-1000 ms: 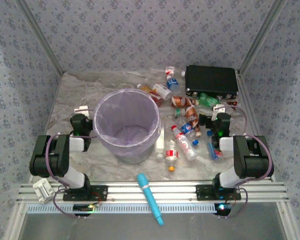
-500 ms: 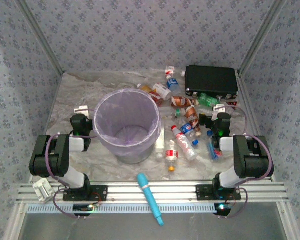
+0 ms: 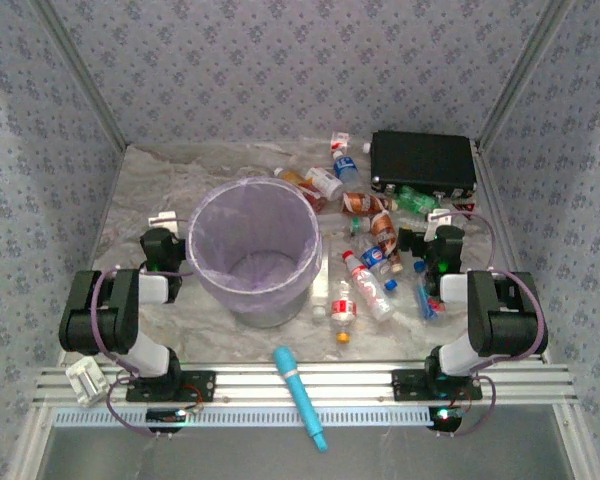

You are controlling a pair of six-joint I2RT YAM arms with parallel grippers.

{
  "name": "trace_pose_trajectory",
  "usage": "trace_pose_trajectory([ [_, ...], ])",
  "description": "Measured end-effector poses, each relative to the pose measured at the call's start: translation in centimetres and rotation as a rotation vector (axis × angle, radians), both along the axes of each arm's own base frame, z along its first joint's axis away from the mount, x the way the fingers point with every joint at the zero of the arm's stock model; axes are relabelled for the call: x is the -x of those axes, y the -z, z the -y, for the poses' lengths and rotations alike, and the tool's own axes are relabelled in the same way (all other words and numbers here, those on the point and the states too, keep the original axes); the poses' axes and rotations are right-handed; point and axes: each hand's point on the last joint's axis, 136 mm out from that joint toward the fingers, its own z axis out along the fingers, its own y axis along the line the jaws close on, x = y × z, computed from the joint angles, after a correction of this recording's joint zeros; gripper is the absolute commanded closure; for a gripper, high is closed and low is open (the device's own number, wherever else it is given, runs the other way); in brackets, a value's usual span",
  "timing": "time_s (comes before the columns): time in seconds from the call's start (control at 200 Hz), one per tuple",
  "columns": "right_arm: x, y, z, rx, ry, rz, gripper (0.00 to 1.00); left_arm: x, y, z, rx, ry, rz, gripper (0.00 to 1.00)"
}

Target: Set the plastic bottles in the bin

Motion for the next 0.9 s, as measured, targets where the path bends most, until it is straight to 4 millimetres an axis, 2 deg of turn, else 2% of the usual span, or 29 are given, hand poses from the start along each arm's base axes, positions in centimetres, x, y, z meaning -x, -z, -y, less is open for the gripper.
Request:
trace_pose_trajectory([
  [0.115,0.0,0.1,0.0,-0.001,0.001,-0.02,0.0,-0.2,-0.4,-0.2,0.004,-0.011,-0.01,0.0],
  [0.195,-0.4,-0.6,0.4,0.006,0.021,-0.088,0.0,0.4,-2.2,-1.1,0.0,-0.057,0.009,0.0],
  [0.265,-1.5,-3.6,1.2,0.014,0.064,-0.127,0.0,1.4,-4.7,-2.2,0.009,-0.121,0.042,0.0],
  [0.36,-2.5,-9.4,2.2,-0.007,0.131,-0.147,0.0,3.1,-9.4,-5.0,0.077,-0.253,0.091,0.0],
  [0.415,-2.0,-12.2,2.3,-0.036,0.161,-0.168,0.0,4.2,-12.4,-6.4,0.114,-0.325,0.115,0.0],
  [0.48,-0.6,-13.3,2.4,-0.077,0.193,-0.232,0.0,5.1,-15.9,-6.8,0.162,-0.356,0.142,0.0],
  [0.525,0.7,-12.9,2.4,-0.1,0.215,-0.307,0.0,5.6,-18.3,-6.4,0.197,-0.351,0.155,0.0],
  [0.565,2.0,-11.6,2.1,-0.12,0.228,-0.395,0.0,6.1,-20.3,-5.9,0.229,-0.338,0.164,0.01],
  [0.67,6.1,-6.2,1.3,-0.168,0.248,-0.682,0.0,6.7,-24.7,-4.3,0.312,-0.275,0.173,0.05],
  [0.715,7.8,-4.1,0.8,-0.179,0.252,-0.8,0.0,6.7,-25.9,-3.1,0.347,-0.231,0.163,0.05],
  [0.76,9.2,-2.5,0.4,-0.188,0.255,-0.895,0.01,6.4,-26.9,-1.4,0.378,-0.167,0.145,0.05],
  [0.82,10.8,-0.9,-0.1,-0.189,0.254,-1.001,0.01,5.8,-27.5,2.0,0.412,-0.047,0.095,0.05],
  [0.9,12.0,0.3,-0.9,-0.194,0.239,-1.082,0.01,5.2,-27.3,6.5,0.446,0.106,0.009,0.05],
])
